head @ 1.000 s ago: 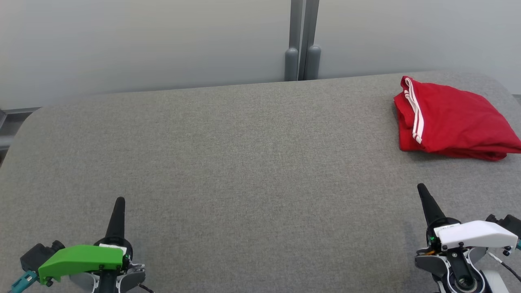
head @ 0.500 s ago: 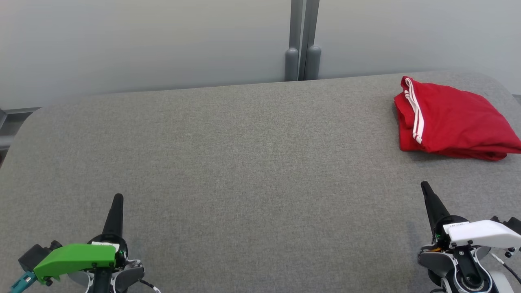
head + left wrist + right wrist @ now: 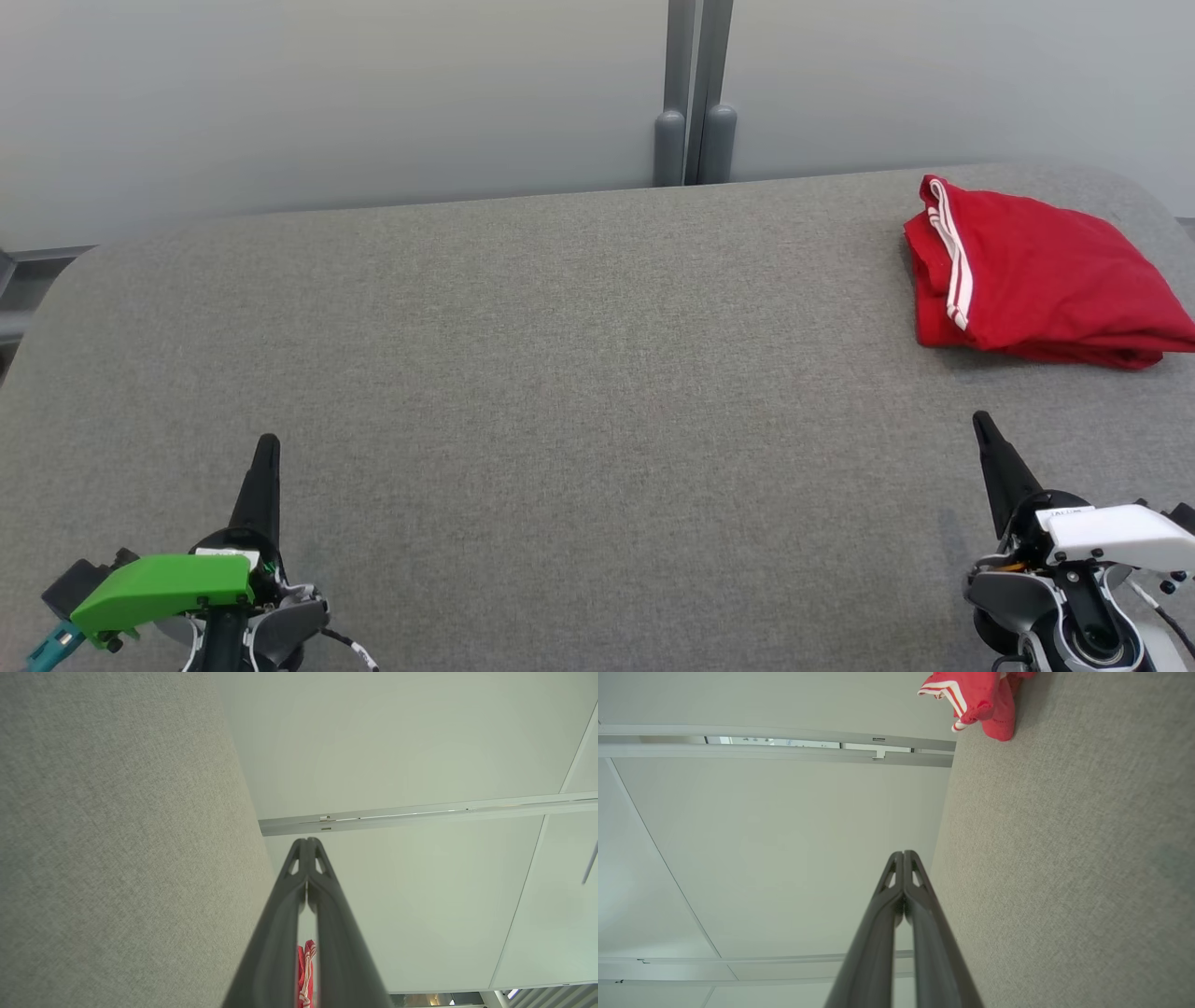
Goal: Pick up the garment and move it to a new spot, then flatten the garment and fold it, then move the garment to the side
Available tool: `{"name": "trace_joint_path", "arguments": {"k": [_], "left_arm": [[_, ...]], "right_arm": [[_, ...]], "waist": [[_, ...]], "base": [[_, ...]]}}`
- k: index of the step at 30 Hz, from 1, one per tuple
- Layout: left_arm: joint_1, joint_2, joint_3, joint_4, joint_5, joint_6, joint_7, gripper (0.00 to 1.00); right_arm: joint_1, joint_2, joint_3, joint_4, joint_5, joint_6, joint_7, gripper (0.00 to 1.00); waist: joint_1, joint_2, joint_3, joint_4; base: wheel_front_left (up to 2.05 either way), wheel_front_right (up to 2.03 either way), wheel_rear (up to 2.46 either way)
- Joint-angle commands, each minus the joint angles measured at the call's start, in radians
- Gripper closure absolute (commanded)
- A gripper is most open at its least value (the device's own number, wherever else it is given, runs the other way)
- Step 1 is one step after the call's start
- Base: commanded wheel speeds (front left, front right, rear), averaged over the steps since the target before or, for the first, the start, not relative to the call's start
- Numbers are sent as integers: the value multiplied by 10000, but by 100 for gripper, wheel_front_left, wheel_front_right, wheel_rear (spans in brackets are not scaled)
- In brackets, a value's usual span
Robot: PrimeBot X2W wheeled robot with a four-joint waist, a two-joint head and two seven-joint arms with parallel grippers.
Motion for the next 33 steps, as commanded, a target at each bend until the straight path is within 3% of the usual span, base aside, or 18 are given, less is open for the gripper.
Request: {"name": "trace_joint_path", "arguments": {"k": [1, 13, 33], "left_arm": [[-207, -3, 62, -8, -147, -91, 43, 100], [-270, -80, 213, 33, -776, -191, 225, 100], [-271, -74, 206, 31, -766, -187, 227, 100]], "right_arm": [[-128, -57, -49, -72, 155, 4, 46, 100], [-131, -56, -186, -75, 940, 4, 244, 100], [-111, -36, -202, -70, 902, 4, 250, 100]], "waist": [[0, 0, 0, 1], [0, 0, -4, 5], [0, 0, -4, 5]], "base": [[0, 0, 0], [0, 0, 0], [0, 0, 0]]}}
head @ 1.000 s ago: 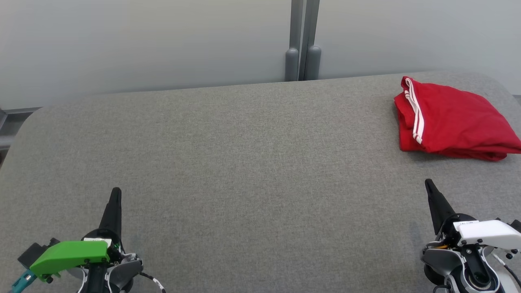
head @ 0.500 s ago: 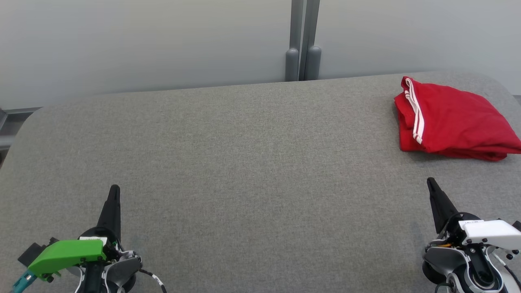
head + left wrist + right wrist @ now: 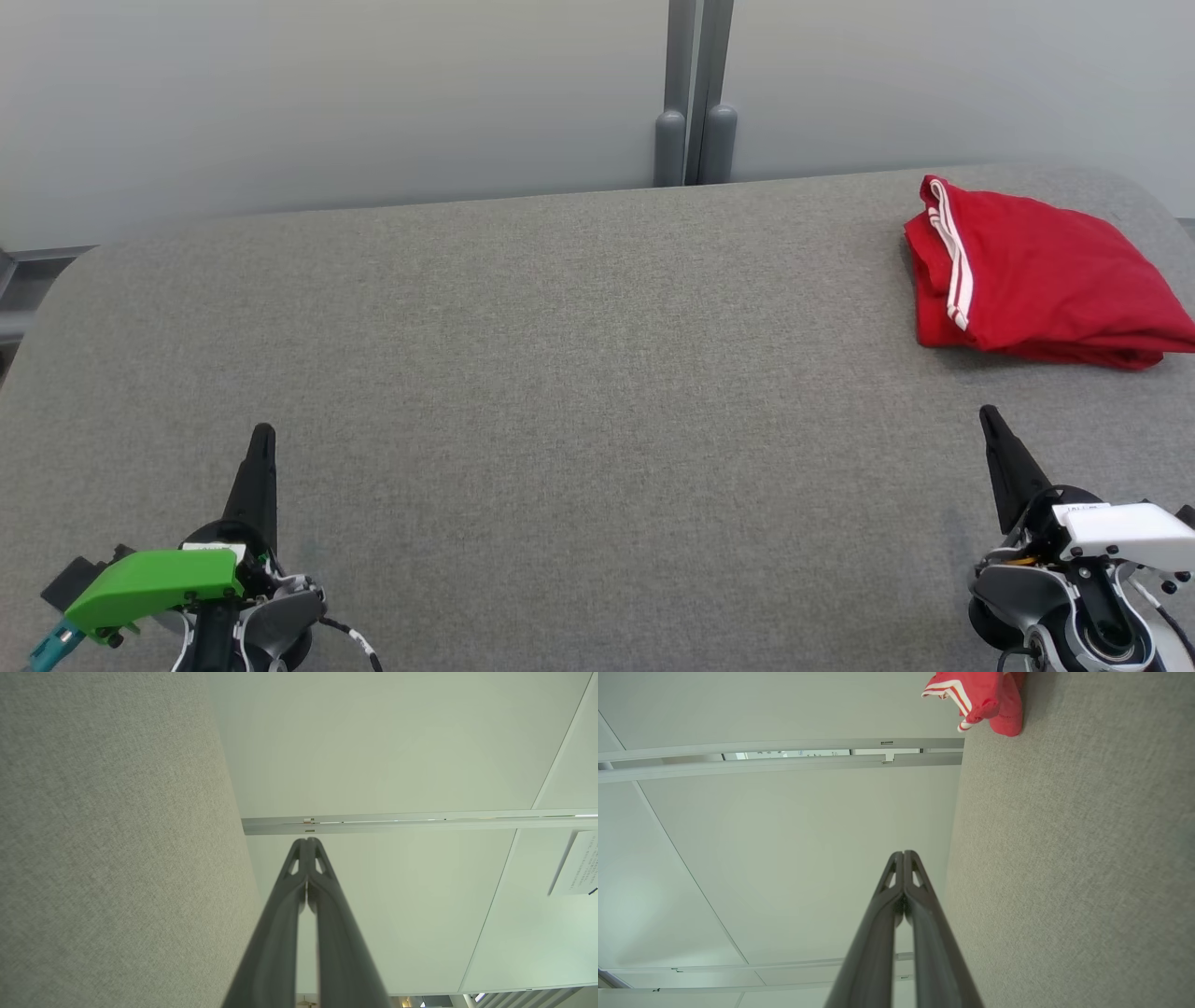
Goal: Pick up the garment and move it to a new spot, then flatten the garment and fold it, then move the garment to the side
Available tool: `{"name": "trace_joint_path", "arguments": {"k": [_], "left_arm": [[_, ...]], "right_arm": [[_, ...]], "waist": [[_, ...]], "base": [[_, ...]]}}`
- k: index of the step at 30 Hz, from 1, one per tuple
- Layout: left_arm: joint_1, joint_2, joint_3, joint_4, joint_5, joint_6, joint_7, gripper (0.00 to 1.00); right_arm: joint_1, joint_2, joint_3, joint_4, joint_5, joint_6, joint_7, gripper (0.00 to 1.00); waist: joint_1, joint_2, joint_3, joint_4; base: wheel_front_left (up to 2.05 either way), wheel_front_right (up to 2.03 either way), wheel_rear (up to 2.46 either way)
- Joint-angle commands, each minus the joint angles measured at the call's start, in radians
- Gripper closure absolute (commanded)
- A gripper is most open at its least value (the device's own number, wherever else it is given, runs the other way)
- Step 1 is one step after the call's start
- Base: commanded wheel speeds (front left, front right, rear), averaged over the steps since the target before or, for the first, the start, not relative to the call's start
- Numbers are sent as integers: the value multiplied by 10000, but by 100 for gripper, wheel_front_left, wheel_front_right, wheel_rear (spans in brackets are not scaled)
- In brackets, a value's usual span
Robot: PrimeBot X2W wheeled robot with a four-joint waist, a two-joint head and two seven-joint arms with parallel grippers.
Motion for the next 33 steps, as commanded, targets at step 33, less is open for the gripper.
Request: {"name": "trace_joint_path", "arguments": {"k": [33], "left_arm": [[-125, 0, 38, -5, 2, -57, 42, 100]], "right_arm": [[-55, -18, -45, -45, 17, 4, 57, 100]], "waist": [[-1, 0, 0, 0]], "base": [[0, 0, 0]]}}
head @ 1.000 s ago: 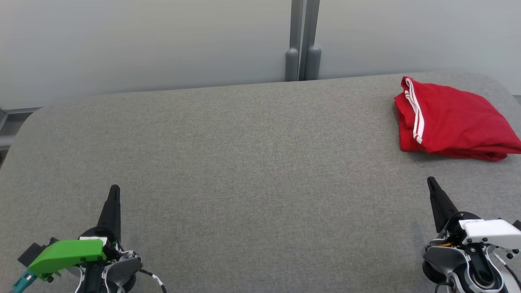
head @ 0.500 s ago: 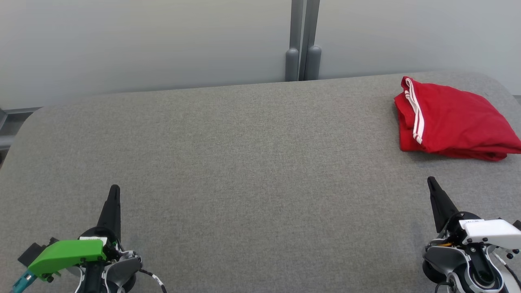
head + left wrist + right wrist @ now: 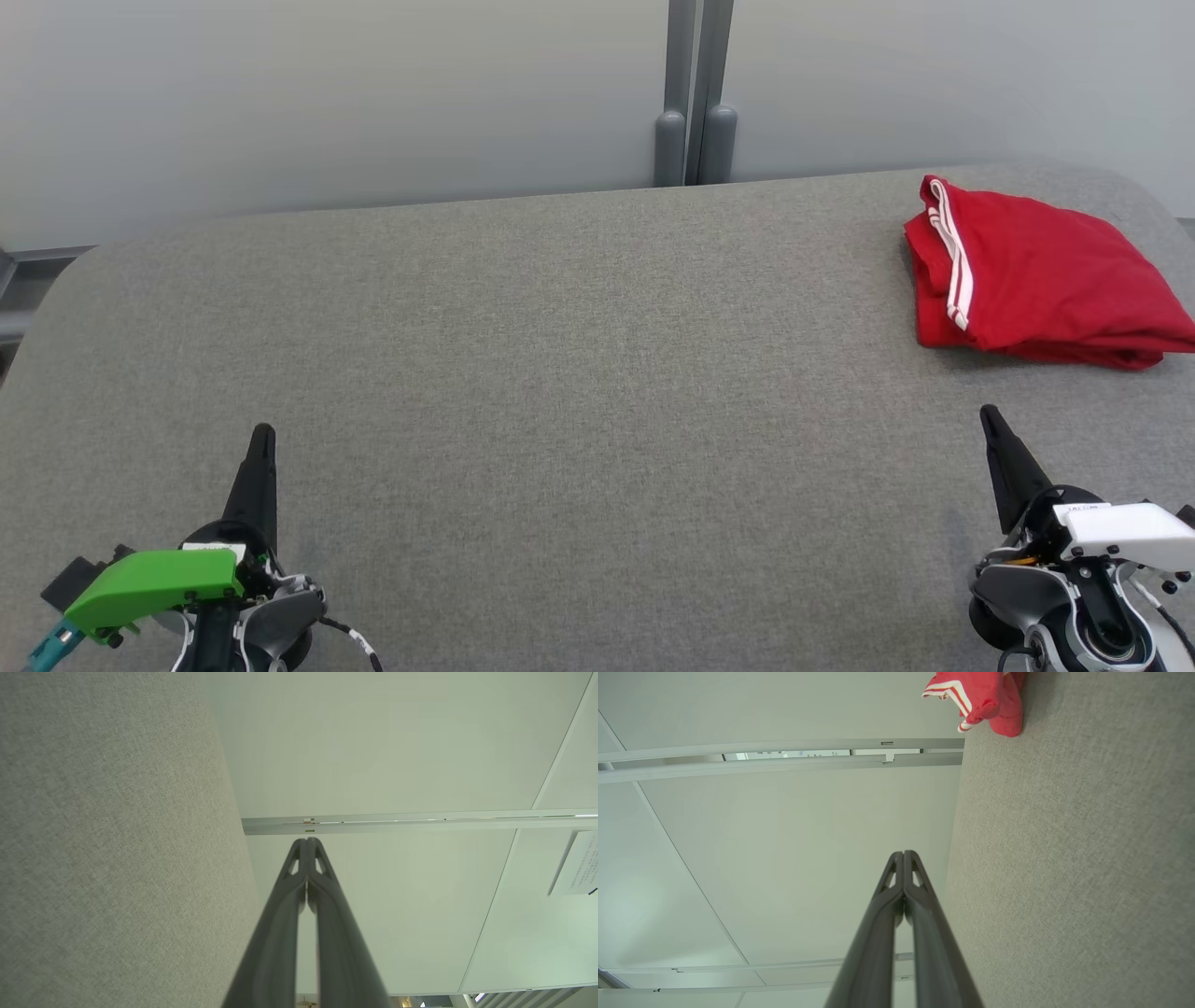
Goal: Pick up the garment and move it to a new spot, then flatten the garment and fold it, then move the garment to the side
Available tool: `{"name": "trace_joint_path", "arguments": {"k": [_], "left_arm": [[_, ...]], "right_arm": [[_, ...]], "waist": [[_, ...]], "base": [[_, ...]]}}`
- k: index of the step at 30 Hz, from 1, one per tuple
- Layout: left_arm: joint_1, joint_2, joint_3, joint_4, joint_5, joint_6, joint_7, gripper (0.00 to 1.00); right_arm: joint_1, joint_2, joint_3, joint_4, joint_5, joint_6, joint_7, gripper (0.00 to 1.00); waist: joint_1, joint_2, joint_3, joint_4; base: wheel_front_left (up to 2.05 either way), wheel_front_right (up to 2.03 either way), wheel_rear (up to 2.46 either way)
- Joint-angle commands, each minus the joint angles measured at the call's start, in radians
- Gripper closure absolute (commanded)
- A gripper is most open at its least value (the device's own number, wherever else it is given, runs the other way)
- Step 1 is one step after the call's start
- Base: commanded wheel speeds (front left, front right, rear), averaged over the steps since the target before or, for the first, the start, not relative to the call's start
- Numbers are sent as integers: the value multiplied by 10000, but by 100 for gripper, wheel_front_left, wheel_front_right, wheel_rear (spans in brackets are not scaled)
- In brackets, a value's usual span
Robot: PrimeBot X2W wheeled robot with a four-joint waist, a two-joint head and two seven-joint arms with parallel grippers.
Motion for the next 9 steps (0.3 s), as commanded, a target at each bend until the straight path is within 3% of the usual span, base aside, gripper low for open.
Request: {"name": "trace_joint_path", "arguments": {"k": [1, 9], "left_arm": [[-125, 0, 38, -5, 2, -57, 42, 100], [-125, 0, 37, -5, 3, -57, 42, 100]], "right_arm": [[-51, -24, -23, -45, 16, 4, 44, 100], [-51, -21, -28, -45, 9, 4, 49, 100]], "waist": [[-1, 0, 0, 0], [-1, 0, 0, 0]], "base": [[0, 0, 0], [0, 0, 0]]}}
